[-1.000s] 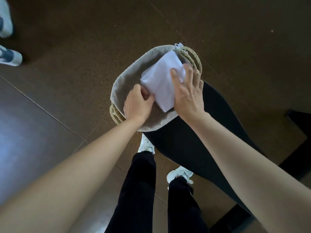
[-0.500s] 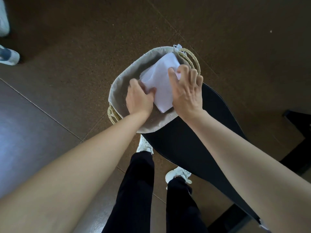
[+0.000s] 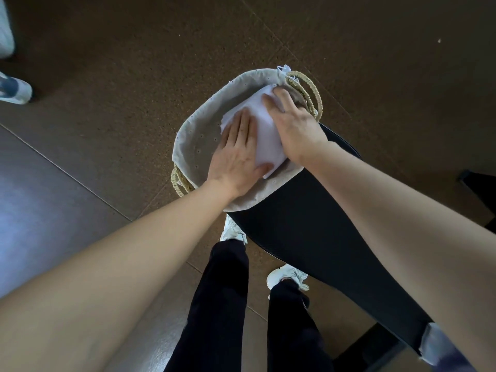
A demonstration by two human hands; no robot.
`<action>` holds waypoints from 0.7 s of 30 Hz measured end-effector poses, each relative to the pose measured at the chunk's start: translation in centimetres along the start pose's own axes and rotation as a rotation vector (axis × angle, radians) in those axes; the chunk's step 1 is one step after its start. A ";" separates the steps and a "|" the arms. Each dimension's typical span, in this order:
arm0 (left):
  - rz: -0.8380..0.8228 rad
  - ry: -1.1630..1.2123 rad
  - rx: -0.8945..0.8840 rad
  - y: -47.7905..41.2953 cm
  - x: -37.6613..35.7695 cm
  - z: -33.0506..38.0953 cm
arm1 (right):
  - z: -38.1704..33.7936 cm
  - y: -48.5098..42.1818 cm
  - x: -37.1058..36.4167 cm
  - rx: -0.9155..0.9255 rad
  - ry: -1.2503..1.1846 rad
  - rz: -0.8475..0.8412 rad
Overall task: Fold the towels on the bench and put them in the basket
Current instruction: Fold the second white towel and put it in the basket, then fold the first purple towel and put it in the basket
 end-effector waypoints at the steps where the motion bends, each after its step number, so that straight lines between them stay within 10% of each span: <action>1: -0.028 0.016 0.019 -0.2 -0.2 -0.1 | -0.1 -0.3 0.1 0.000 0.004 -0.027; 13: -0.124 0.078 0.122 -1.1 0.1 -0.2 | 0.0 1.6 0.3 0.014 -0.037 0.158; 21: 0.297 0.077 -0.036 2.7 3.3 6.1 | 6.6 19.1 -5.3 -0.319 -0.578 0.502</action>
Point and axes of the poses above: each hand's wrist, its own y-axis away from the middle knuckle, its own x-axis out of the back of the hand, z = x × y, the point moved 4 cm from there along -y, towards the middle knuckle, and after that the axes turned 12 degrees about -x, right-handed, at the moved point
